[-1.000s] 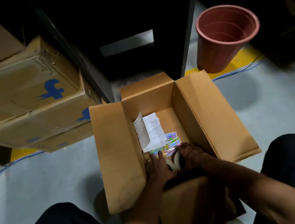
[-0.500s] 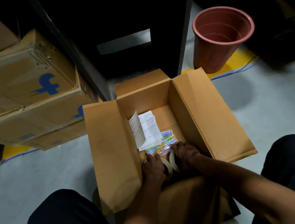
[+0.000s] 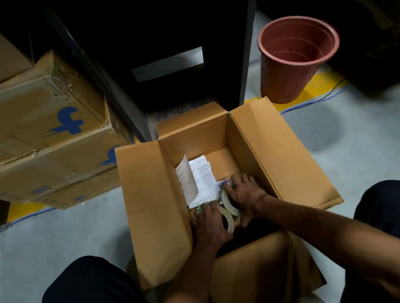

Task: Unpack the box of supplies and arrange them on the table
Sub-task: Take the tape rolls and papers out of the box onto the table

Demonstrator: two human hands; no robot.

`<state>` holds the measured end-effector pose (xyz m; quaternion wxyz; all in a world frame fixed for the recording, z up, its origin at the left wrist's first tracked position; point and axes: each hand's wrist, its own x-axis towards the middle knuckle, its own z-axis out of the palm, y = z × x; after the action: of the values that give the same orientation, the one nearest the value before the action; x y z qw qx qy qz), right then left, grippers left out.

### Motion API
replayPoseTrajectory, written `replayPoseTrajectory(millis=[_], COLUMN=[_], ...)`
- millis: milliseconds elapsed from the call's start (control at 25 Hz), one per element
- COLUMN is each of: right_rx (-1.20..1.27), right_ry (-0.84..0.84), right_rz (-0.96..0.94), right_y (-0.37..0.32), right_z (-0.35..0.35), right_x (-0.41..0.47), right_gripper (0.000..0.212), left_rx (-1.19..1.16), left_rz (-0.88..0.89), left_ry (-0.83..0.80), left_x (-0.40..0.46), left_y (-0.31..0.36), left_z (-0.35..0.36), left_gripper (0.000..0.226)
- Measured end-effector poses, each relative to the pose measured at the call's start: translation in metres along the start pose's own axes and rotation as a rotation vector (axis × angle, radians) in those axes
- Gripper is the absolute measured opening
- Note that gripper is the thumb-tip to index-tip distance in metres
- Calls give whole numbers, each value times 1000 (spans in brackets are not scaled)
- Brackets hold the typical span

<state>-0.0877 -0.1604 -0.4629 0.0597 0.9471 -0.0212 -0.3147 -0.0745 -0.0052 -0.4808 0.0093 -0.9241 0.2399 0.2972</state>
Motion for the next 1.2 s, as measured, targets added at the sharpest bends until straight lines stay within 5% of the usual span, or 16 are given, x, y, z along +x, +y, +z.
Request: replayPoseTrajectory(millis=[280, 640, 880, 1200], right_rx=[6, -7, 170, 486], right_ry=[94, 321, 494, 547], right_rz=[-16, -99, -93, -35], right_y=[18, 51, 69, 80], right_z=[-45, -84, -109, -161], right_x=[-11, -19, -37, -105], right_gripper=[135, 139, 139, 131], left_rx=[-20, -68, -146, -267], left_rz=[-13, 90, 131, 187], left_ry=[25, 324, 453, 407], left_x=[-5, -11, -16, -80], left_y=[7, -4, -14, -20], left_z=[-22, -67, -102, -182], left_gripper=[126, 126, 128, 133])
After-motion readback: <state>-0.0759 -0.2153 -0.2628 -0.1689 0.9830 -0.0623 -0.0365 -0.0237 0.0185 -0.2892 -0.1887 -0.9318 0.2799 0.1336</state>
